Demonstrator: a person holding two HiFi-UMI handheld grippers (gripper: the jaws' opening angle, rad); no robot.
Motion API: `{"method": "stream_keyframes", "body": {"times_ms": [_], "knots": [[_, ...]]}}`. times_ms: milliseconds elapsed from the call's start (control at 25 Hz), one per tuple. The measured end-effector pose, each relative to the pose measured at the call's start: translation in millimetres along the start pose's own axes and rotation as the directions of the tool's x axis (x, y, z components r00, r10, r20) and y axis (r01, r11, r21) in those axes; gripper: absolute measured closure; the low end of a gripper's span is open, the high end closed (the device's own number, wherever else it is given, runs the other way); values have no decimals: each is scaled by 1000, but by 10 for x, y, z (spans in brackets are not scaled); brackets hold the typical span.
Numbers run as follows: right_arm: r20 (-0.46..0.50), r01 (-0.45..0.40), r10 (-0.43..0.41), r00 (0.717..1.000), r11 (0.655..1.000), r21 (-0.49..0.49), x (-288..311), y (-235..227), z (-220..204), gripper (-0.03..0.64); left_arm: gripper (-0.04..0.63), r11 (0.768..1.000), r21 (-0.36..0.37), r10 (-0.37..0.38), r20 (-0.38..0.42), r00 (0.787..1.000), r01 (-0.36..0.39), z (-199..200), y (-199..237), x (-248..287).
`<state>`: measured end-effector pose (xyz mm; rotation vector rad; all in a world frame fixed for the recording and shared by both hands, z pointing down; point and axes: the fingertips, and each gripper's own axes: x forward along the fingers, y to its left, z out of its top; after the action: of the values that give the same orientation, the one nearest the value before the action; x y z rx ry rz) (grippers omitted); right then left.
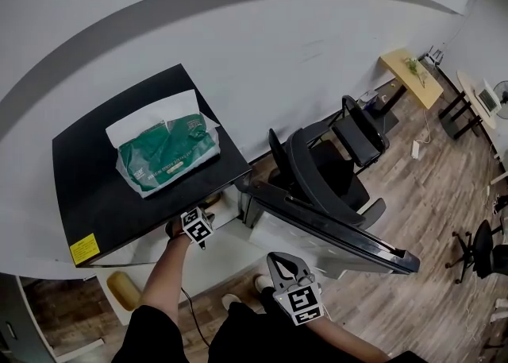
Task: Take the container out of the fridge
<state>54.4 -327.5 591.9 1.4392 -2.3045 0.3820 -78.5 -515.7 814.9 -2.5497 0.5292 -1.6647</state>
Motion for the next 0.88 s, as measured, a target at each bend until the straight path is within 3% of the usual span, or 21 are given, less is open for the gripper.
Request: {"method": "stream_keyframes", "body": {"times_ms": [200, 560, 880], "knots": [[-11, 11, -11, 1000, 1000, 1, -88, -26, -50, 618, 551, 1000, -13, 25, -3, 1000, -25, 12, 51, 2], [4, 27, -27, 1000, 999, 23, -163, -69, -58, 618, 574, 999, -31, 30, 20, 999, -29, -40, -74, -174], [47, -40, 40, 998, 999, 7, -155, 144, 39, 618, 577, 978, -199, 80, 118, 990, -55, -70, -324, -686]]}}
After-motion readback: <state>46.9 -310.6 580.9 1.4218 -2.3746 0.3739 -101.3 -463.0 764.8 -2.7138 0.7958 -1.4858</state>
